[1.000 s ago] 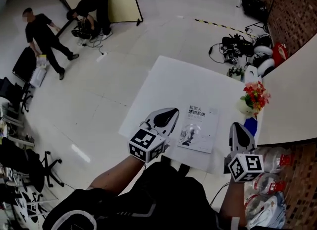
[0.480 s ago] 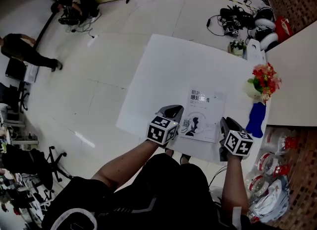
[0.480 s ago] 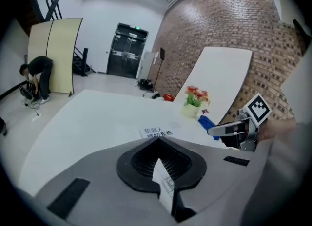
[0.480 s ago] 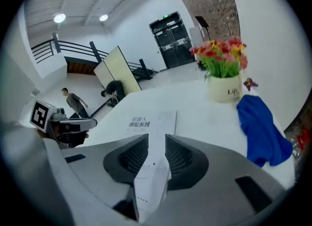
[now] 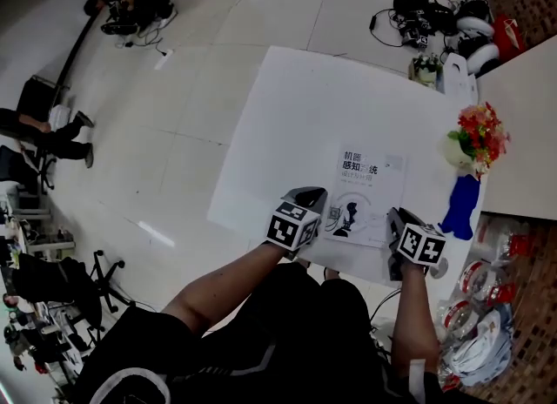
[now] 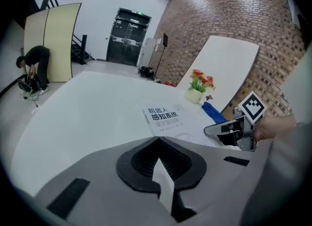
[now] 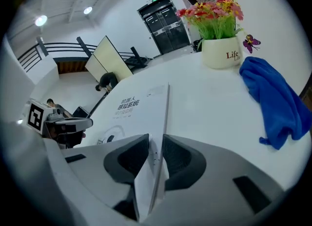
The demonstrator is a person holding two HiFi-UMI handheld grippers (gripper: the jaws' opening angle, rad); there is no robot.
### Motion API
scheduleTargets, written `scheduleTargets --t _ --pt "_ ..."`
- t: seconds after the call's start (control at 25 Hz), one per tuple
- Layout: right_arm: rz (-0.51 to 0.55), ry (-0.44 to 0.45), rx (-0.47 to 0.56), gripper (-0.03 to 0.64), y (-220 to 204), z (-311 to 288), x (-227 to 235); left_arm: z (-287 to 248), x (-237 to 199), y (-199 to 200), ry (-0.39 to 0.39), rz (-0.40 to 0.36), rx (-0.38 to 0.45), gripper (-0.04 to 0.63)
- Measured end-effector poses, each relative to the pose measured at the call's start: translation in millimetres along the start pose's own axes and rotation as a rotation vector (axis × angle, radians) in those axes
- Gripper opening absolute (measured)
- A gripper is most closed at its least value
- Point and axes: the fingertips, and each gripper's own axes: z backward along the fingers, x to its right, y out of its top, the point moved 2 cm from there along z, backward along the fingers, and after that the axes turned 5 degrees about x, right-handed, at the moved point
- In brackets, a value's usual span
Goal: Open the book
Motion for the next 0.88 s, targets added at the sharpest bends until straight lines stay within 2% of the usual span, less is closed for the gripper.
scheduleTargets --t 0.28,0.52,0.76,0.88 --pt "-0.052 -0.026 -0.026 0.064 1.7 1.6 2.6 -0.8 3.9 -3.3 -0.013 -0.001 -0.005 -0.005" --pt "-0.105 -0.052 0.007 0.031 5.2 7.3 3.7 5.1 5.4 1.6 -0.001 0.004 0.021 -0.005" --pt "-0.075 -0.081 0.021 0.017 9.3 12.1 -1.1 15.3 6.4 11.1 0.023 0.003 0.053 -0.005" --pt "-0.074 -0.068 0.050 0.013 15.6 21.1 -7.3 24.2 12.1 17.5 0.028 0.012 0.085 -0.005"
